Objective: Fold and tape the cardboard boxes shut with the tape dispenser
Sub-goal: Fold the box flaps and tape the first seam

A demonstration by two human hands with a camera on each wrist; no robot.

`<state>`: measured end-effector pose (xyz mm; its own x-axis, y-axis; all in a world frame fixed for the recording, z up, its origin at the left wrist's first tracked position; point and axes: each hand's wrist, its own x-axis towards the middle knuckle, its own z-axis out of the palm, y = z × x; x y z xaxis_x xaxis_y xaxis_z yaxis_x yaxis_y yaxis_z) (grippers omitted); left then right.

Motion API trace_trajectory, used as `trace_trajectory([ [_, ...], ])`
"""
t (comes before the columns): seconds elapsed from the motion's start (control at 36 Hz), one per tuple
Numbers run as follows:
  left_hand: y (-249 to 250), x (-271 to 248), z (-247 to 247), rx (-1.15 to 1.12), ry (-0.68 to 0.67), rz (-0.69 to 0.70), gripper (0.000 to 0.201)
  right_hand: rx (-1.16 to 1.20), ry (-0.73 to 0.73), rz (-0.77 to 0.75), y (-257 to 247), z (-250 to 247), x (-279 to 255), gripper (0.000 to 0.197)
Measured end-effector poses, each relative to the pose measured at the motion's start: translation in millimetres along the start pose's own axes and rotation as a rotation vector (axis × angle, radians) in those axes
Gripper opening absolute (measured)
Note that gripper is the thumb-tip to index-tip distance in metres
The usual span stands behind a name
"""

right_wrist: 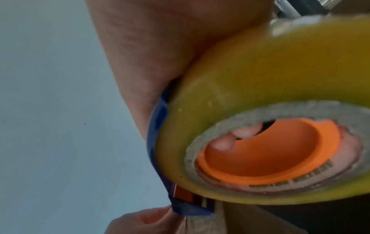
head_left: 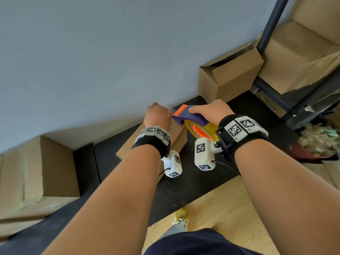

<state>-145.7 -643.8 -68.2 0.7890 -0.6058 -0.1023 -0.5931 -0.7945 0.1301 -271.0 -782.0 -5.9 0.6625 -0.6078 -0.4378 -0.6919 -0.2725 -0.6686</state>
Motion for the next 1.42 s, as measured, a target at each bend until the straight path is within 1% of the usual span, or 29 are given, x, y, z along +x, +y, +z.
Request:
trace_trajectory([
  [0.03,2.2,0.2,1.5,0.102,-0.024,0.013,0.021,0.005,-0.004,-0.001,2.2,-0.3,0.0,0.046],
  [0.06,2.6,1.5,3.1,0.215,0.000,0.034,0.023,0.010,-0.009,0.004,4.7,-0.6,0.1,0.050],
  [0.08,4.2,0.1,2.5,0.310,0.001,0.042,0.024,0.015,-0.009,0.009,7.4,-1.2,0.0,0.056],
  [0.14,5.4,1.5,4.4,0.458,-0.002,0.107,0.025,0.020,-0.009,0.023,13.1,-3.7,0.0,0.068],
  [0.17,4.9,2.6,6.0,0.493,-0.001,0.135,0.025,0.017,-0.010,0.028,16.2,-5.4,-0.5,0.070],
  [0.28,2.9,4.5,3.2,0.572,-0.011,0.169,0.028,0.006,-0.017,0.041,27.9,-13.4,-2.8,0.070],
  [0.33,4.3,5.4,2.5,0.563,-0.027,0.158,0.030,0.002,-0.017,0.050,35.2,-18.2,-4.6,0.074],
  [0.39,4.3,6.5,4.2,0.566,-0.055,0.154,0.033,-0.003,-0.028,0.056,42.5,-21.9,-6.7,0.073],
  [0.47,5.3,5.8,4.2,0.524,-0.087,0.102,0.037,0.003,-0.037,0.063,53.3,-26.8,-9.1,0.065],
  [0.56,7.1,4.1,6.0,0.508,-0.081,0.092,0.039,0.010,-0.052,0.062,61.5,-29.3,-10.2,0.064],
  [0.72,8.9,-0.2,12.8,0.438,-0.014,0.098,0.037,0.019,-0.095,0.108,78.9,-33.7,-13.1,0.057],
  [0.78,13.8,-4.5,14.1,0.349,0.011,0.048,0.035,0.031,-0.109,0.126,83.5,-32.0,-13.2,0.059],
  [0.81,14.7,-6.5,14.0,0.255,0.051,-0.005,0.034,0.031,-0.110,0.134,84.9,-30.1,-12.7,0.061],
  [0.86,14.3,-7.9,15.6,0.065,0.092,-0.104,0.043,0.021,-0.104,0.149,86.3,-25.1,-11.4,0.063],
  [0.92,17.4,-9.0,17.5,-0.045,0.084,-0.143,0.053,0.007,-0.096,0.155,85.8,-19.7,-10.1,0.063],
  [1.0,20.8,-15.8,19.9,-0.147,0.118,-0.169,0.058,-0.014,-0.085,0.160,84.3,-11.7,-8.3,0.066],
  [1.08,17.8,-22.1,27.5,-0.185,0.139,-0.160,0.061,-0.026,-0.071,0.161,83.1,-5.4,-6.3,0.070],
  [1.17,15.3,-24.7,32.3,-0.196,0.111,-0.173,0.077,-0.034,-0.053,0.150,81.7,-1.5,-4.9,0.072],
  [1.25,18.9,-27.8,32.9,-0.173,0.099,-0.180,0.086,-0.049,-0.043,0.149,78.2,1.2,-3.1,0.074],
  [1.42,20.0,-31.7,37.8,-0.149,0.105,-0.173,0.090,-0.066,-0.037,0.140,67.6,3.5,1.7,0.063],
])
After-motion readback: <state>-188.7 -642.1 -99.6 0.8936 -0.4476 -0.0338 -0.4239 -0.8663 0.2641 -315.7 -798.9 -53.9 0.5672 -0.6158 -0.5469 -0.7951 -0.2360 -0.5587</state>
